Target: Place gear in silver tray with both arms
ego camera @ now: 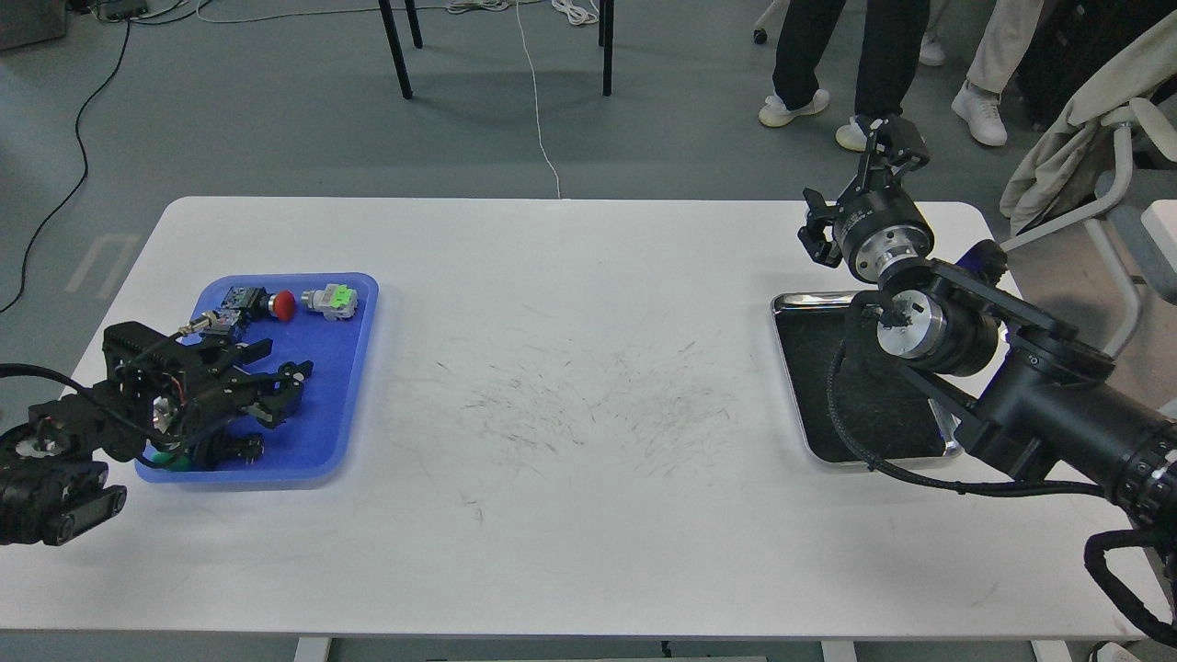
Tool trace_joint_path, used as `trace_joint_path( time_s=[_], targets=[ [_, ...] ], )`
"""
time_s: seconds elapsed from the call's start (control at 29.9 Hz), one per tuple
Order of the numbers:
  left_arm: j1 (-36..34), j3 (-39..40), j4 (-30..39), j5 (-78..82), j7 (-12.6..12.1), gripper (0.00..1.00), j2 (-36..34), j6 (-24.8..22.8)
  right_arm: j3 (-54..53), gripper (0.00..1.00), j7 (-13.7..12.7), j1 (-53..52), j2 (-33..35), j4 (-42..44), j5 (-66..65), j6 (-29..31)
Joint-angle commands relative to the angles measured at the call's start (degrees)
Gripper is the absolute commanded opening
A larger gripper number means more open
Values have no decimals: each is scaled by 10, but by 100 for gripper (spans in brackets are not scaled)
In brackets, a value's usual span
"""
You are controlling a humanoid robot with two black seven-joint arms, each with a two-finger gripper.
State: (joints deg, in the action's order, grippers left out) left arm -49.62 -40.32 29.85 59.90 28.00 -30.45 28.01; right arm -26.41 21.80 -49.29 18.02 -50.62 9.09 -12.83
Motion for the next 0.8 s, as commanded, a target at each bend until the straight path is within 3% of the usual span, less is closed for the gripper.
trace_joint_path(
  time_s=[0.0,0.47,0.77],
  targets=[
    [1,2,0,0,0,57,0,0,0,99,0,0,2,0,0,0],
    [6,2,2,-1,0,57,-4,0,1,99,0,-1,-3,3,0,0],
    [8,2,4,-5,0,40,-4,0,1,99,-1,-1,0,3,0,0]
  ],
)
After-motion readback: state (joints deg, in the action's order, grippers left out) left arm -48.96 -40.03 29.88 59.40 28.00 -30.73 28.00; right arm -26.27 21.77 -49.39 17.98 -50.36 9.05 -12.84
